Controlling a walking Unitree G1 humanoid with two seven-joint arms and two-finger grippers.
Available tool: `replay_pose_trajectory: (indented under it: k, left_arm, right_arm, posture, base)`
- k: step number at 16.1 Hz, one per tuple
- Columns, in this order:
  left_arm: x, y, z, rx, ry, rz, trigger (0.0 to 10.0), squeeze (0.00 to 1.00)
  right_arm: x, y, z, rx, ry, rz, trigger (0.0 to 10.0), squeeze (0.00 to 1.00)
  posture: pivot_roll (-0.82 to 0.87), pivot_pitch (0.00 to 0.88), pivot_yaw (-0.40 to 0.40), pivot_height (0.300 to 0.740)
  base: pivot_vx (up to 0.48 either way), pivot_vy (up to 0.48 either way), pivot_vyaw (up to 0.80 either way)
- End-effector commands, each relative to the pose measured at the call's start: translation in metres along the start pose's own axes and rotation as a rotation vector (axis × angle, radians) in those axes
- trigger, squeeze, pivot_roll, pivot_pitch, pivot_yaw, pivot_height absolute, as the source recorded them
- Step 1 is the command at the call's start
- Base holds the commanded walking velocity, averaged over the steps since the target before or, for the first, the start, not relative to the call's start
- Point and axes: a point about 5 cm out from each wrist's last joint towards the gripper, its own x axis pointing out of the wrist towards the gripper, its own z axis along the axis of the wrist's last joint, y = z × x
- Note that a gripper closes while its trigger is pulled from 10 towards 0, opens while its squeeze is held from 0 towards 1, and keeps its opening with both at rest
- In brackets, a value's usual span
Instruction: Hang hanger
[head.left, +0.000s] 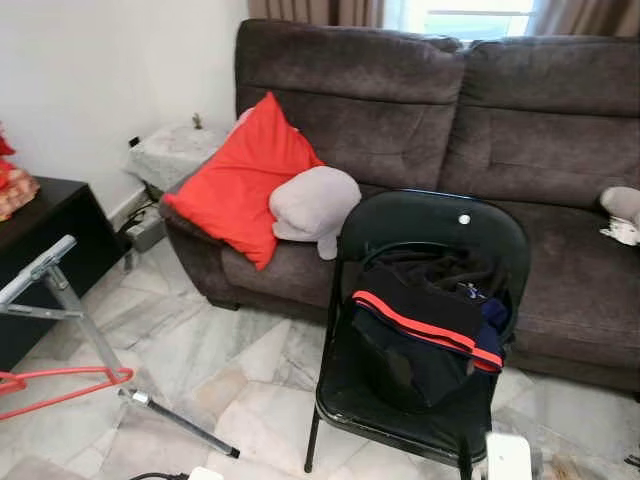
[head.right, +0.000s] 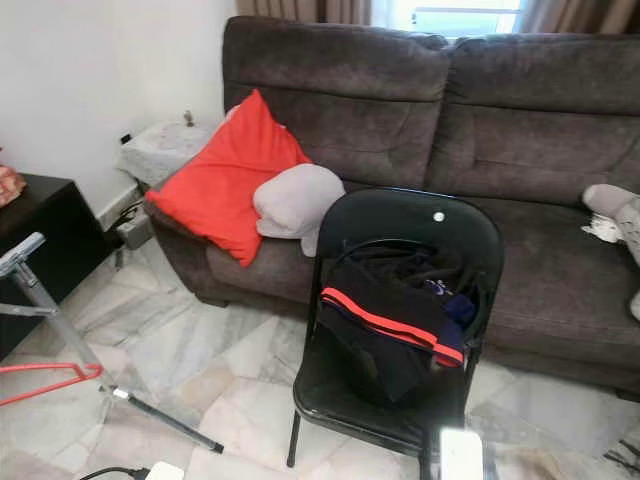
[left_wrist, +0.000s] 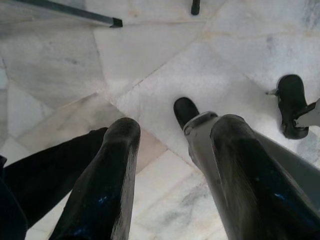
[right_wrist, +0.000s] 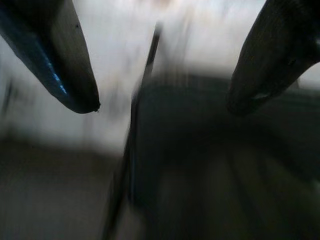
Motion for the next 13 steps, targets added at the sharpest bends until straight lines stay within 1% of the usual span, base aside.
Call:
replay_pose_trajectory:
  k: [1,2,3,4,5,6,7,8,9,10,11,13]
  left_arm:
    - [-0.001,0.002,-0.006,0.003,0.025,0.002,10.0,0.0]
    - [-0.001,0.002,-0.006,0.006,0.026,0.001,10.0,0.0]
    - [-0.001,0.002,-0.006,0.01,0.026,0.001,10.0,0.0]
    - [-0.001,0.003,-0.006,0.023,0.026,-0.001,10.0,0.0]
    - [-0.001,0.004,-0.006,0.028,0.027,-0.002,10.0,0.0]
    - [-0.001,0.004,-0.005,0.028,0.027,-0.002,10.0,0.0]
    - [-0.001,0.004,-0.005,0.029,0.027,-0.002,10.0,0.0]
    - [-0.001,0.004,-0.005,0.029,0.027,-0.002,10.0,0.0]
    - [-0.001,0.004,-0.005,0.031,0.029,-0.005,10.0,0.0]
    - [-0.001,0.003,-0.006,0.034,0.031,-0.007,10.0,0.0]
    - [-0.001,0.002,-0.006,0.036,0.033,-0.011,10.0,0.0]
    - [-0.001,0.002,-0.006,0.037,0.033,-0.013,10.0,0.0]
  right_arm:
    - [-0.002,0.009,0.028,-0.072,-0.186,0.04,10.0,0.0]
    - [-0.005,0.009,0.039,-0.091,-0.247,0.04,10.0,0.0]
    - [-0.009,0.007,0.053,-0.129,-0.331,0.02,10.0,0.0]
    - [-0.021,0.0,0.075,-0.15,-0.441,-0.021,10.0,0.0]
    - [-0.03,-0.002,0.083,-0.163,-0.477,-0.034,10.0,0.0]
    - [-0.035,-0.003,0.087,-0.178,-0.49,-0.044,10.0,0.0]
    - [-0.036,-0.005,0.091,-0.178,-0.491,-0.065,10.0,0.0]
    - [-0.035,-0.008,0.098,-0.187,-0.488,-0.094,10.0,0.0]
    - [-0.023,-0.013,0.11,-0.241,-0.456,-0.141,10.0,0.0]
    - [-0.014,-0.017,0.12,-0.267,-0.439,-0.167,10.0,0.0]
    - [0.0,-0.018,0.139,-0.345,-0.452,-0.165,10.0,0.0]
    - [0.009,-0.016,0.152,-0.406,-0.476,-0.146,10.0,0.0]
  posture:
    - [-0.11,0.011,0.049,0.74]
    - [-0.11,0.011,0.049,0.74]
    - [-0.11,0.014,0.049,0.74]
    - [-0.11,0.019,0.051,0.74]
    - [-0.11,0.023,0.052,0.74]
    - [-0.11,0.024,0.053,0.74]
    - [-0.11,0.026,0.054,0.74]
    - [-0.11,0.029,0.057,0.74]
    - [-0.11,0.032,0.061,0.74]
    - [-0.11,0.032,0.062,0.74]
    - [-0.11,0.034,0.065,0.74]
    - [-0.11,0.036,0.067,0.74]
  base:
    - [0.0,0.0,0.0]
    - [0.0,0.0,0.0]
    - [0.0,0.0,0.0]
    - [0.0,0.0,0.0]
    - [0.0,0.0,0.0]
    - [0.0,0.0,0.0]
    - [0.0,0.0,0.0]
    - [0.0,0.0,0.0]
    - [0.0,0.0,0.0]
    - [0.0,0.0,0.0]
    - [0.0,0.0,0.0]
    - [0.0,0.0,0.0]
